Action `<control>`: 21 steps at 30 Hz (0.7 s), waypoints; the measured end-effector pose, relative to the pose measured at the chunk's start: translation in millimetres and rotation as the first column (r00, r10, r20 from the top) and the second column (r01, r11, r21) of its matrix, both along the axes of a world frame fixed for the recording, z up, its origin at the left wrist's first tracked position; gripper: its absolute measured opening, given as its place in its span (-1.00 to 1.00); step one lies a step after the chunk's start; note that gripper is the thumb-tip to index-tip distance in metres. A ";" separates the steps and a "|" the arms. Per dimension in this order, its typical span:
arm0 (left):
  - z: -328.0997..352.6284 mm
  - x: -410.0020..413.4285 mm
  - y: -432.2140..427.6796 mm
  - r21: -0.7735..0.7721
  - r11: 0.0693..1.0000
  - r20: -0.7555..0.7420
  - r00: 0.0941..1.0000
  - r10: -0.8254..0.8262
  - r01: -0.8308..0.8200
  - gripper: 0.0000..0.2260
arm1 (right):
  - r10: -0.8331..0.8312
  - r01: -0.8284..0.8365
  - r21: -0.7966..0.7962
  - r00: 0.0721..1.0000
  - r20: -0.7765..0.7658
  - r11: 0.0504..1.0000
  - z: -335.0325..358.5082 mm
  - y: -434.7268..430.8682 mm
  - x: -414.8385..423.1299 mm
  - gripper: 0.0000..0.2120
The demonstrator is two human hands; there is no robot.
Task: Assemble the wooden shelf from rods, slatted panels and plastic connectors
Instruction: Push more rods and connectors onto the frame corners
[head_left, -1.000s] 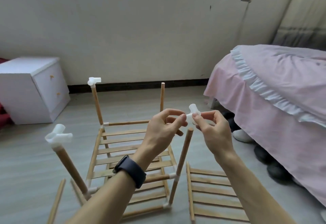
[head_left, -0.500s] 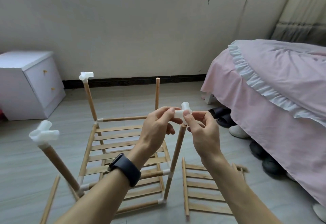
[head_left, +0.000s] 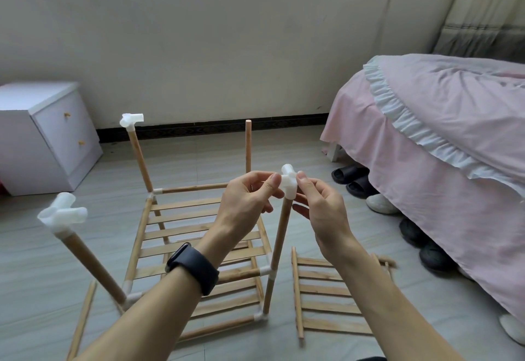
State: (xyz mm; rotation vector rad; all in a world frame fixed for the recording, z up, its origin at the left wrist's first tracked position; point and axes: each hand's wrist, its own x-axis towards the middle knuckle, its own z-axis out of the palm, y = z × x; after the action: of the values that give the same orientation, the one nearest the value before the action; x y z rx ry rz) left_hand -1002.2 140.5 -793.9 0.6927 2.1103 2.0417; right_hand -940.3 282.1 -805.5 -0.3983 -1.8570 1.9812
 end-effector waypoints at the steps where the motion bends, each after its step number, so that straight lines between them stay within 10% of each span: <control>1: 0.1 -0.2 -0.4 0.003 1.000 -0.002 1.000 -0.003 0.003 -0.78 | 0.003 -0.003 -0.004 1.000 -0.005 1.000 -0.3 0.2 -0.4 -0.69; 21: -17.4 0.1 -3.6 -0.082 0.997 -0.058 0.998 -0.010 0.005 -0.68 | 0.022 -0.023 0.038 1.000 0.021 0.999 -13.7 4.7 -4.1 -0.71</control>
State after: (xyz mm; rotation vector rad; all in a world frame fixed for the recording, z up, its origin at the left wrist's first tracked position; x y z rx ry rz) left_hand -1002.1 136.9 -811.2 0.7556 2.2061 1.9414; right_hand -944.4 286.8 -819.2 -0.3890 -1.9172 1.9596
